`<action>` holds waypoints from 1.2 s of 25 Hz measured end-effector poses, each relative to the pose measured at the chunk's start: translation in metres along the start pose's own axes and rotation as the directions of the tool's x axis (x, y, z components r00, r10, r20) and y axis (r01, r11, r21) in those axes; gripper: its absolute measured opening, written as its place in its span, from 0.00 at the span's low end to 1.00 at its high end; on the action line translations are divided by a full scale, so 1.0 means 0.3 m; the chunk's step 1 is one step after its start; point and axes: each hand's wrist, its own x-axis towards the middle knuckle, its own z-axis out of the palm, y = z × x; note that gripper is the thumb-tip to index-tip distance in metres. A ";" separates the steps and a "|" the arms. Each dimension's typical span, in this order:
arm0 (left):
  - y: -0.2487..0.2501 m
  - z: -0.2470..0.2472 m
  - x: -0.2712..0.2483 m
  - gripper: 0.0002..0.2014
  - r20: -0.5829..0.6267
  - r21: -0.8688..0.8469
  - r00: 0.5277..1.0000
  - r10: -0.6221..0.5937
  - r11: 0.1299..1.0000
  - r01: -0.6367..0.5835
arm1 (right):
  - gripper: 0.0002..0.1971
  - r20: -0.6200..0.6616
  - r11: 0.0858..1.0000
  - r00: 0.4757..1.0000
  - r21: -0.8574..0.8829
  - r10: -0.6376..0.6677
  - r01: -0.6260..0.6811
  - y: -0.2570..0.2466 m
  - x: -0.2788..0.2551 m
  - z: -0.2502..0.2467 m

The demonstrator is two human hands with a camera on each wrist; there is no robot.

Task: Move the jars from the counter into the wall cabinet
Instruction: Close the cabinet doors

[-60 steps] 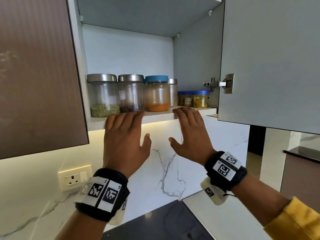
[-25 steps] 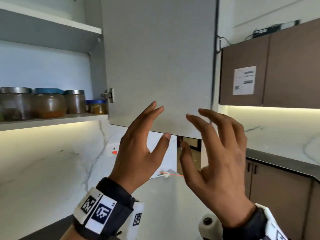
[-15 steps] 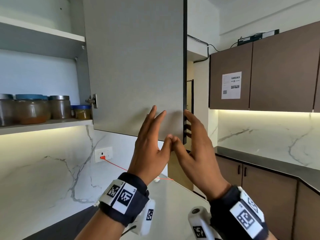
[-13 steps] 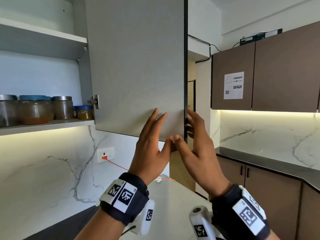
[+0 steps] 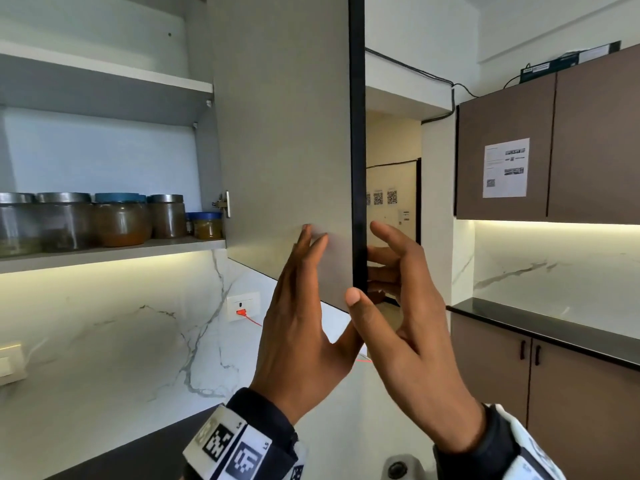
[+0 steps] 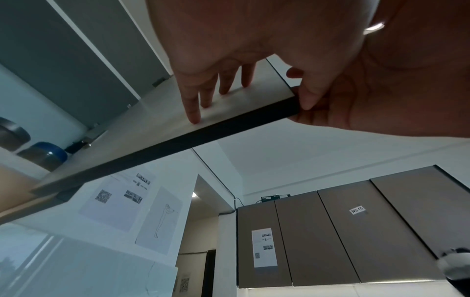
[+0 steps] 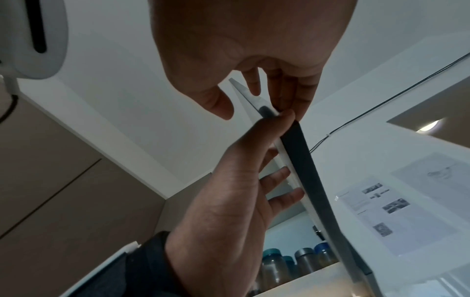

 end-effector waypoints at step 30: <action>-0.607 -0.948 -0.200 0.44 -0.275 0.916 0.939 -0.207 0.240 0.321 | 0.37 0.246 0.926 0.949 -0.270 -0.199 0.265 0.306 0.358 1.188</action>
